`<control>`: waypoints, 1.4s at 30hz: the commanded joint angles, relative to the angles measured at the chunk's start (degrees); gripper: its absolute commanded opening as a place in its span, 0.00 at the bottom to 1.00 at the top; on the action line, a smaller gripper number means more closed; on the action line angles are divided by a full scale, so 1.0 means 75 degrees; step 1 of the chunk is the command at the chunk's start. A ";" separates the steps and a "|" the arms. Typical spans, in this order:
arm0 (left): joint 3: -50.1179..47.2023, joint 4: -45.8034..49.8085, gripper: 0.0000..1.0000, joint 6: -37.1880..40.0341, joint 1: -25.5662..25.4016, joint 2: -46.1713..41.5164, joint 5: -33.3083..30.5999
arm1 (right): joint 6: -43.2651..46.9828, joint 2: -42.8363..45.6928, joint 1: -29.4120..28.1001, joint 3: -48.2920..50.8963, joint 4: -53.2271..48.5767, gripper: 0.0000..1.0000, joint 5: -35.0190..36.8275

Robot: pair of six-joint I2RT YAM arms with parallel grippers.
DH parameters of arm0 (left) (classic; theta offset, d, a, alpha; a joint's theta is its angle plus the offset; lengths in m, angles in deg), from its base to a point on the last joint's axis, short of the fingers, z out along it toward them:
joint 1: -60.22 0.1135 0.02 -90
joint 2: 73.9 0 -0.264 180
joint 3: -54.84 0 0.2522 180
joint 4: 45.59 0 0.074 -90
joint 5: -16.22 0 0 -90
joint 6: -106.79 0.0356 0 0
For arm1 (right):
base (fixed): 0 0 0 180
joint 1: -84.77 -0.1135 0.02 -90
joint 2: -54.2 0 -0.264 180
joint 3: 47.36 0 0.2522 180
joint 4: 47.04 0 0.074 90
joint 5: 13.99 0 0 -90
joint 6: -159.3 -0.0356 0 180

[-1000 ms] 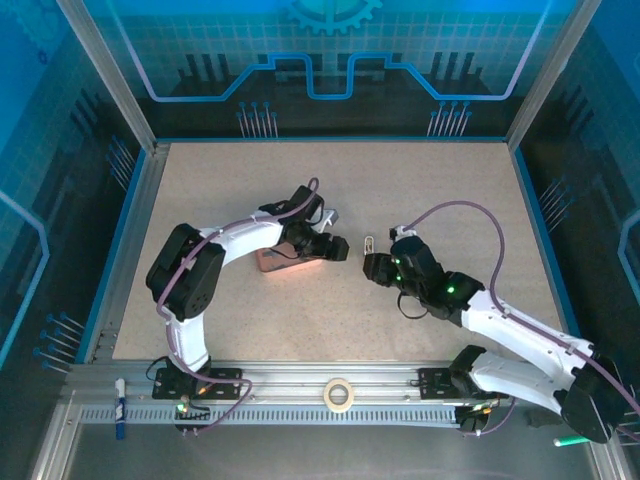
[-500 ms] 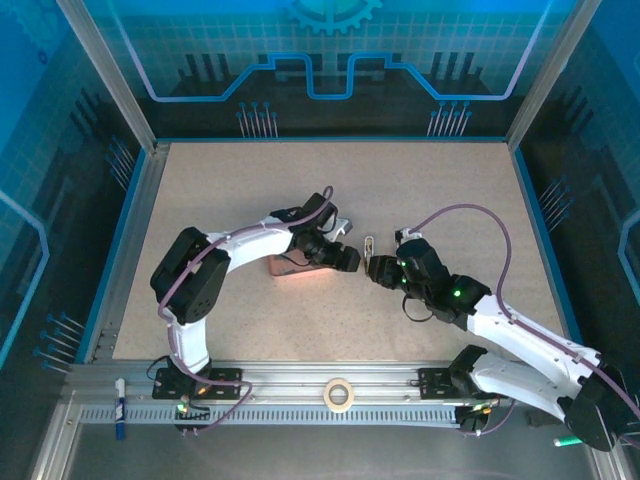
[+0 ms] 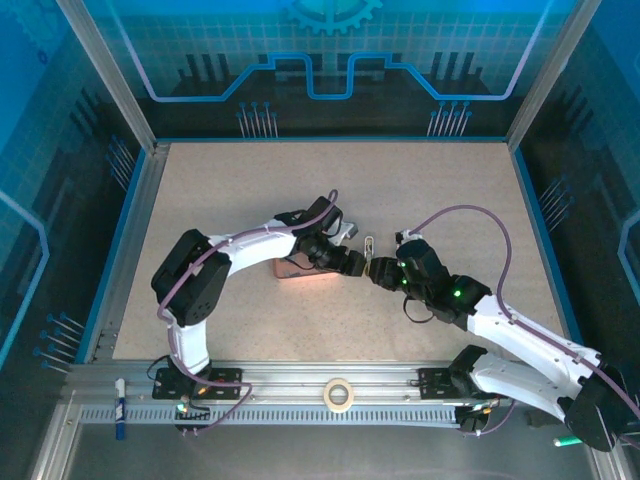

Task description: Load the staples into the stapler

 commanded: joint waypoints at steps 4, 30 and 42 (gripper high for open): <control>-0.0056 0.0087 0.80 -0.0068 0.0001 -0.1189 -0.0408 | -0.0048 -0.0101 0.0097 -0.0215 -0.0310 0.47 -0.0244; -0.1026 0.0965 0.85 -0.1312 0.3607 -0.3145 -0.0180 | -0.2136 -0.5669 -0.0955 -0.6017 -0.3868 0.46 -0.0526; -0.0882 0.1402 0.85 -0.1579 0.3881 -0.2762 -0.0300 | -0.4311 -0.7321 -0.0565 -0.7386 -0.4491 0.42 -0.0891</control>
